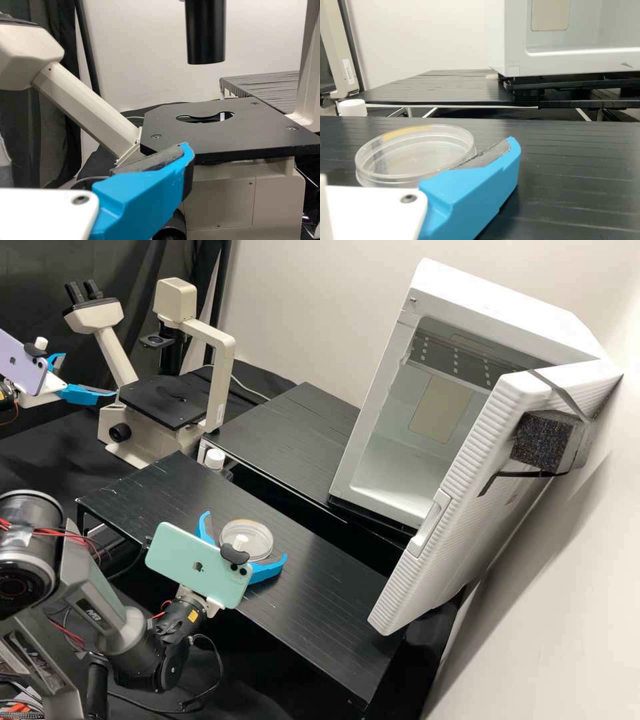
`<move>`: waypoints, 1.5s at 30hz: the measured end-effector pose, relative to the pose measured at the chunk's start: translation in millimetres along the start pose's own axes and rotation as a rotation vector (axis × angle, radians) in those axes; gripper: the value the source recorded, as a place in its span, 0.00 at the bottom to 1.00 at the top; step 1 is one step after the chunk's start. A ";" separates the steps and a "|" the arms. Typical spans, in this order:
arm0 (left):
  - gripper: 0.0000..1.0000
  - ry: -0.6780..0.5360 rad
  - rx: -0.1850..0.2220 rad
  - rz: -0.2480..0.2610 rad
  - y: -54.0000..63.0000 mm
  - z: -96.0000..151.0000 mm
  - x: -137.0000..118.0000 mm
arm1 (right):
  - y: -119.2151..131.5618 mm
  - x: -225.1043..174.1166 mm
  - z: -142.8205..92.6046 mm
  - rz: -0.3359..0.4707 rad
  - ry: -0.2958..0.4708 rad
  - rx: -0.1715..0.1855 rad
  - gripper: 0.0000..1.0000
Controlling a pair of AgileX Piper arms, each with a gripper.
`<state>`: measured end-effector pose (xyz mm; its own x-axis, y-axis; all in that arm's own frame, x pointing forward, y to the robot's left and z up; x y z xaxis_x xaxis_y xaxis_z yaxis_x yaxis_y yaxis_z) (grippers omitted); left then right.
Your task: Return the petri dish to the incubator.
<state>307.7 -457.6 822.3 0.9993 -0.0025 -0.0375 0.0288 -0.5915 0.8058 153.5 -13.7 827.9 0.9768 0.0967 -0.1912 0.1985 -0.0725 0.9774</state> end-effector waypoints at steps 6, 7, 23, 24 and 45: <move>1.00 0.000 0.000 0.000 0.0 0.0 0.0 | -1.4 1.7 -4.1 0.004 -0.031 -0.070 1.00; 1.00 0.000 0.000 0.000 0.0 0.0 0.0 | -1.4 2.0 -5.0 0.008 -0.038 -0.081 1.00; 1.00 0.000 0.000 0.000 0.0 0.0 0.0 | -4.3 12.1 -6.6 0.050 -0.076 -0.101 0.00; 1.00 0.000 0.000 0.000 0.0 0.0 0.0 | -4.8 12.6 -5.5 0.045 -0.080 -0.096 0.00; 1.00 0.000 0.000 0.000 0.0 0.0 0.0 | -6.3 15.8 -1.1 0.039 -0.069 -0.082 0.00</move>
<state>307.7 -457.6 822.3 0.9993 -0.0025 -0.0375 0.0288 -0.5915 0.8058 167.6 -10.7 818.9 0.9874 0.0263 -0.1559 0.1558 0.0068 0.9878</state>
